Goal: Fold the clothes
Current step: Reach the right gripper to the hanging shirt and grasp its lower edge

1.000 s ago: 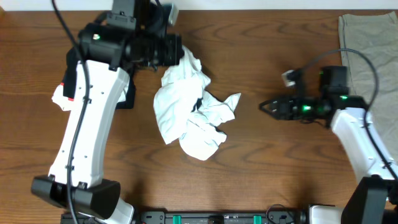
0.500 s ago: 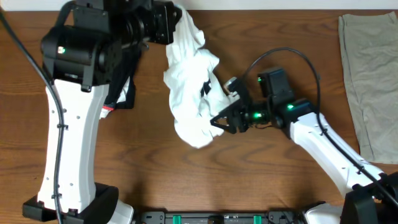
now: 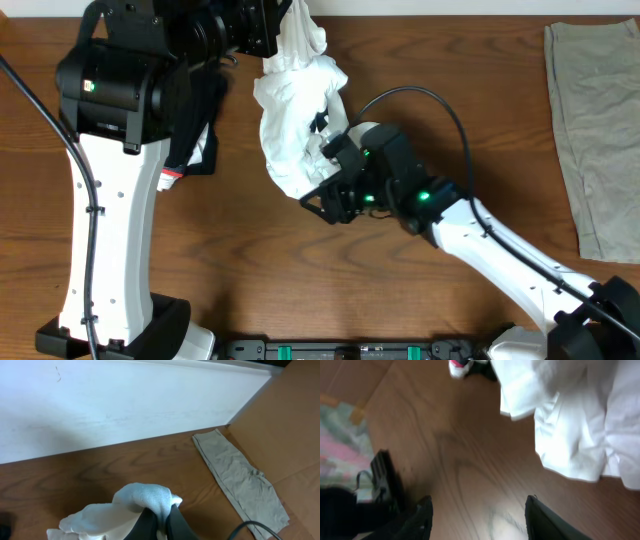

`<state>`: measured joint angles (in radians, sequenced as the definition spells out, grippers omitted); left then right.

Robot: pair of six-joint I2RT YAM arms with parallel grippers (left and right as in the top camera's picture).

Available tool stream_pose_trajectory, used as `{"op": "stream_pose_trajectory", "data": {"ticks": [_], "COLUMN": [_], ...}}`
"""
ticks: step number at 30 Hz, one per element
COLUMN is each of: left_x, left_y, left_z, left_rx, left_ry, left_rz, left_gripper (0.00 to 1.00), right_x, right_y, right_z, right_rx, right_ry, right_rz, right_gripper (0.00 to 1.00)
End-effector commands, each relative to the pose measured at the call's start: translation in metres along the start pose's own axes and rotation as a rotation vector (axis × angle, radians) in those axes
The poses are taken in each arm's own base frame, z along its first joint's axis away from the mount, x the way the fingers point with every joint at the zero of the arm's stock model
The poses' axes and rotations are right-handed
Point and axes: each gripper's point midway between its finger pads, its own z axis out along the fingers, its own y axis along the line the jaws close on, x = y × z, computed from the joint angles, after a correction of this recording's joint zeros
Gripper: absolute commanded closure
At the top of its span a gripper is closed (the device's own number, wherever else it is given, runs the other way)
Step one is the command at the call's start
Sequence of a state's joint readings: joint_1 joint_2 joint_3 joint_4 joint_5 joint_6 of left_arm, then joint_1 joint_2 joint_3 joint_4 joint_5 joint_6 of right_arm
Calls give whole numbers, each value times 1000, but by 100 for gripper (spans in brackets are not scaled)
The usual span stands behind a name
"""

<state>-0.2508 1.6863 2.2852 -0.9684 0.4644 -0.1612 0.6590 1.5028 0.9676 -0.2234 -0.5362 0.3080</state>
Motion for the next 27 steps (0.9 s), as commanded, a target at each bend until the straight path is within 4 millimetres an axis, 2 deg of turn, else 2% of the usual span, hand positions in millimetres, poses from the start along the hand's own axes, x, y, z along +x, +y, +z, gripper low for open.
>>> {"op": "stream_pose_trajectory", "data": {"ticks": [1, 5, 8, 14, 21, 27], "left_x": [-15, -15, -16, -19, -23, -23], "left_y": [-10, -11, -12, -17, -23, -23], "left_z": [-20, -22, -24, -34, -44, -45], "left_rx": [7, 8, 9, 13, 18, 19], "left_ry": [-63, -66, -72, -90, -116, -116], "left_rz": [12, 14, 13, 21, 33, 33], "left_gripper": [94, 94, 94, 94, 94, 94], "right_x": [-12, -20, -22, -16, -13, -19], "right_y": [-1, 3, -1, -17, -25, -17], "right_z": [5, 12, 15, 17, 28, 35], "right_rx": [106, 155, 220, 304, 311, 255], "right_ry": [-84, -174, -236, -313, -314, -331], "right_rz": [70, 82, 111, 180, 181, 192], "right_gripper": [42, 42, 43, 55, 44, 44]}}
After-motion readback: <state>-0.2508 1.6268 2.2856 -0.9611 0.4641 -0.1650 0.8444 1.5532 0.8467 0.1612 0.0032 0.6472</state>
